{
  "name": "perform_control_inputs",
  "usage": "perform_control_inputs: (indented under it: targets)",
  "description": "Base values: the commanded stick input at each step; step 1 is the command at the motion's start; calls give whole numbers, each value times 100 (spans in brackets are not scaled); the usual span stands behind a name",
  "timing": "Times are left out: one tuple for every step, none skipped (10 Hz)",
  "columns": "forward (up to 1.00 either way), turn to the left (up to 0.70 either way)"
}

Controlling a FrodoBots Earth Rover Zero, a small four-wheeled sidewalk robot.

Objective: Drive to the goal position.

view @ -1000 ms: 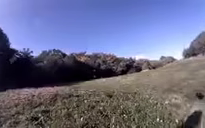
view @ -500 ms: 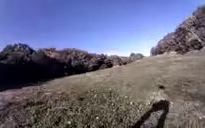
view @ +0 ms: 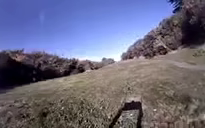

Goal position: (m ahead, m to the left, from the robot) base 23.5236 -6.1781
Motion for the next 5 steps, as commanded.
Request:
perform_control_inputs:
  targets:
    - [100,1]
    - [100,1]
    - [100,1]
    - [100,1]
    - [100,1]
